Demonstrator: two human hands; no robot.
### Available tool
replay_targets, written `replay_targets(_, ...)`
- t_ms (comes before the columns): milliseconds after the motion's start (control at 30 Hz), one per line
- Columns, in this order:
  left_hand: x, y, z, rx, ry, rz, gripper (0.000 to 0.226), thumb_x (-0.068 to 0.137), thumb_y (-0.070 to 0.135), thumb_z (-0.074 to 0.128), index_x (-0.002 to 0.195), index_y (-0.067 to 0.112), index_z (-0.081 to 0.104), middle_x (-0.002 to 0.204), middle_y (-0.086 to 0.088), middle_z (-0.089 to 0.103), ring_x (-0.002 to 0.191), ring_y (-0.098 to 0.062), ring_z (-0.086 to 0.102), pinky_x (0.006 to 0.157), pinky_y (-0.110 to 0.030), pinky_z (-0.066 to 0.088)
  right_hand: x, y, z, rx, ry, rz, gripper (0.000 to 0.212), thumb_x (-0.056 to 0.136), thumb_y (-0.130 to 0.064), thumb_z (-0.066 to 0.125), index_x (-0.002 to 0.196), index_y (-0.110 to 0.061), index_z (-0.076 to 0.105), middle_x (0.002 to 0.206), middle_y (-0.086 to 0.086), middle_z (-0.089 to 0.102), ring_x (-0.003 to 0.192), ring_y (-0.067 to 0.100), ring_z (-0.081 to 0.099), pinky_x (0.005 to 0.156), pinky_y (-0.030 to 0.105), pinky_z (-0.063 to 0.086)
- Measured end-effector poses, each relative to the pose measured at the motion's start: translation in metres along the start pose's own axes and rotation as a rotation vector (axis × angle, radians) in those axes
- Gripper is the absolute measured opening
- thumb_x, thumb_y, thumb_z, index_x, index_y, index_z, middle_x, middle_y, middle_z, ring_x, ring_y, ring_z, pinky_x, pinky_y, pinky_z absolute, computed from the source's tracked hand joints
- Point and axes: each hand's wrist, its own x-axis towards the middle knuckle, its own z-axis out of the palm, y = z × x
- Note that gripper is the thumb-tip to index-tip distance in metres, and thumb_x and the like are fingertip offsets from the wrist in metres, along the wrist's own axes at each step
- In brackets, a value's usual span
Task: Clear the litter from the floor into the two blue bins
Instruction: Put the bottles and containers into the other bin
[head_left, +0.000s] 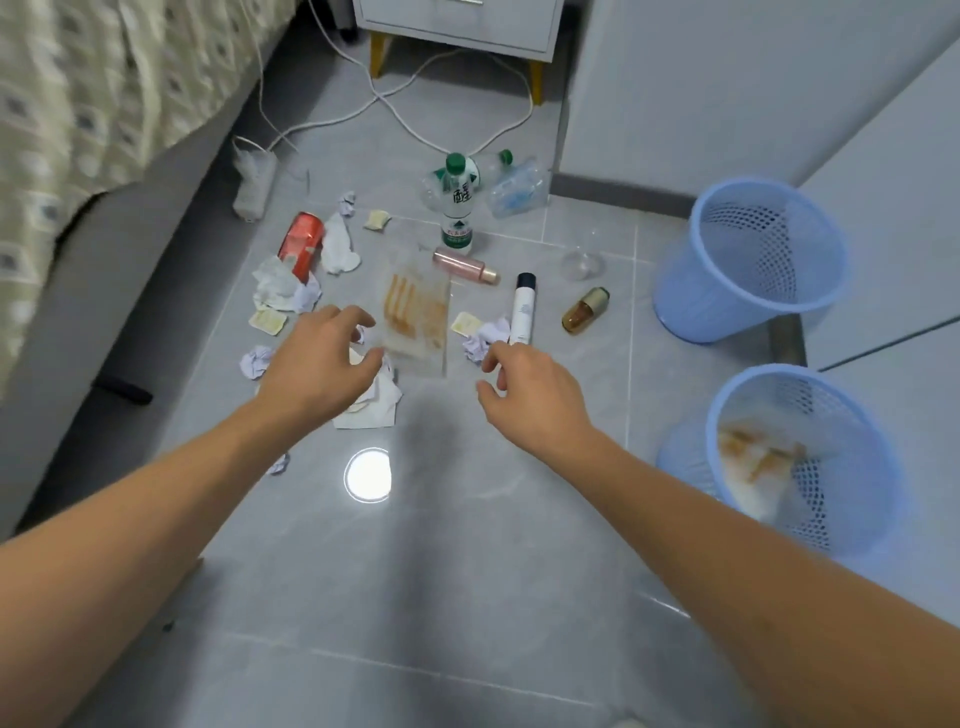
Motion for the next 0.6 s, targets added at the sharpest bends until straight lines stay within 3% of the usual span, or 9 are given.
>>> replay_targets(133,-0.008,0.078,-0.062,0.008,-0.063,0.008,0.038,0.094,0.04,0.058,0.128,0.023,0.058,0.11,0.001,0.063,0.109,-0.022,0.055,0.083,-0.04,0.05,-0.024,0.007,-0.09,0.002,-0.049,0.09,0.021,0.095,-0.037,0.059,0.113,-0.026,0.06,0.099,-0.007,0.059,0.089,0.02,0.062,0.07,0.032,0.046)
replay_targets(333,0.026,0.155,-0.145,-0.05,-0.054,-0.012,0.039,0.094,0.039,0.059,0.129,0.022,0.058,0.11,0.0,0.063,0.107,-0.021,0.057,0.086,-0.038,0.05,-0.014,-0.001,-0.205,0.0,-0.06,0.123,0.021,0.094,-0.035,0.059,0.113,-0.026,0.059,0.099,-0.003,0.06,0.089,0.021,0.061,0.073,0.037,0.051)
replay_targets(600,0.106,0.131,-0.163,-0.12,-0.068,-0.058,0.042,0.093,0.039,0.06,0.132,0.024,0.055,0.113,0.0,0.064,0.107,-0.022,0.059,0.087,-0.043,0.054,0.065,-0.007,-0.203,0.029,-0.059,0.185,0.02,0.092,-0.033,0.061,0.109,-0.024,0.057,0.104,-0.003,0.057,0.087,0.021,0.061,0.075,0.038,0.051)
